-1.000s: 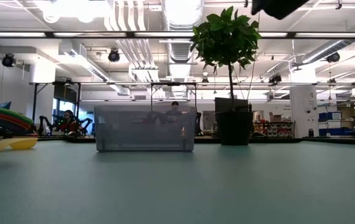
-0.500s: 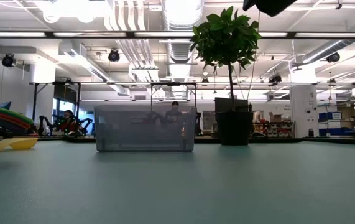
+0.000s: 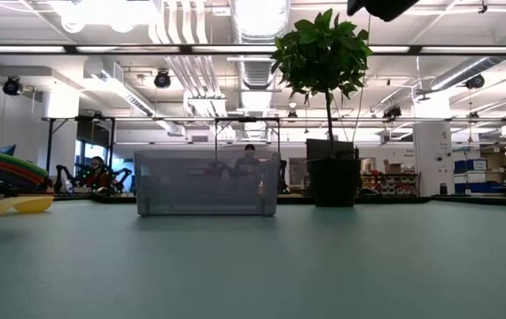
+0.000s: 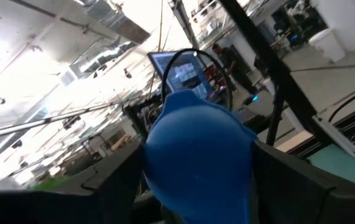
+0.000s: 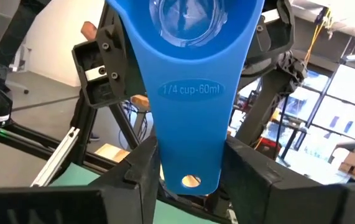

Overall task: Nest measuring cups in basket
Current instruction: Stack the blue measuring cup on top of the green measuring cup

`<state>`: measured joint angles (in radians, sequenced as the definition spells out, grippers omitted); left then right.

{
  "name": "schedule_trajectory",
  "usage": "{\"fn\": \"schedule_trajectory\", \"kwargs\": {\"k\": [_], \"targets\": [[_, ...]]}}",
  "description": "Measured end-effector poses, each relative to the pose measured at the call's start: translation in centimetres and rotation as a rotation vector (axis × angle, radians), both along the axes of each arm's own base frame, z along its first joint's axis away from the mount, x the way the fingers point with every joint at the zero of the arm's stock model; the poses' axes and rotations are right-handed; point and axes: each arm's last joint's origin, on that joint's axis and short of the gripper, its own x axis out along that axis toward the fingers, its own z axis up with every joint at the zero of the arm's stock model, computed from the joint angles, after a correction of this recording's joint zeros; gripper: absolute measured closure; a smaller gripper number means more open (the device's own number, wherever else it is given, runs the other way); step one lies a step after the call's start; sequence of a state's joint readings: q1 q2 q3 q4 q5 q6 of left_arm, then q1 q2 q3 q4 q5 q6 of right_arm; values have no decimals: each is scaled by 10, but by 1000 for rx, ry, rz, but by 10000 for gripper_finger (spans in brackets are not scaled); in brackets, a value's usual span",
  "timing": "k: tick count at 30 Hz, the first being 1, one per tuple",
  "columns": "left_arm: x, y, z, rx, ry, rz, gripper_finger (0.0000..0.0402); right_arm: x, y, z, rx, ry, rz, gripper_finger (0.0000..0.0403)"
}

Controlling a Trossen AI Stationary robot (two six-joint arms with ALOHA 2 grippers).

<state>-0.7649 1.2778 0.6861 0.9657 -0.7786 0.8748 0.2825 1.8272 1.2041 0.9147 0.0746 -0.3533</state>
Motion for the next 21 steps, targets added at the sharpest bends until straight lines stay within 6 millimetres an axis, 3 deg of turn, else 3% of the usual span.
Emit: {"fn": "schedule_trajectory", "kwargs": {"k": [8, 14, 21], "targets": [[-2, 0, -1, -18, 24, 62, 118, -1, -1, 2, 19, 19, -4, 267], [-16, -7, 3, -42, 57, 147, 118, -3, -3, 5, 18, 53, -41, 269], [-47, -16, 34, -133, 42, 149, 117, -17, -14, 23, 64, 214, -62, 270]]}}
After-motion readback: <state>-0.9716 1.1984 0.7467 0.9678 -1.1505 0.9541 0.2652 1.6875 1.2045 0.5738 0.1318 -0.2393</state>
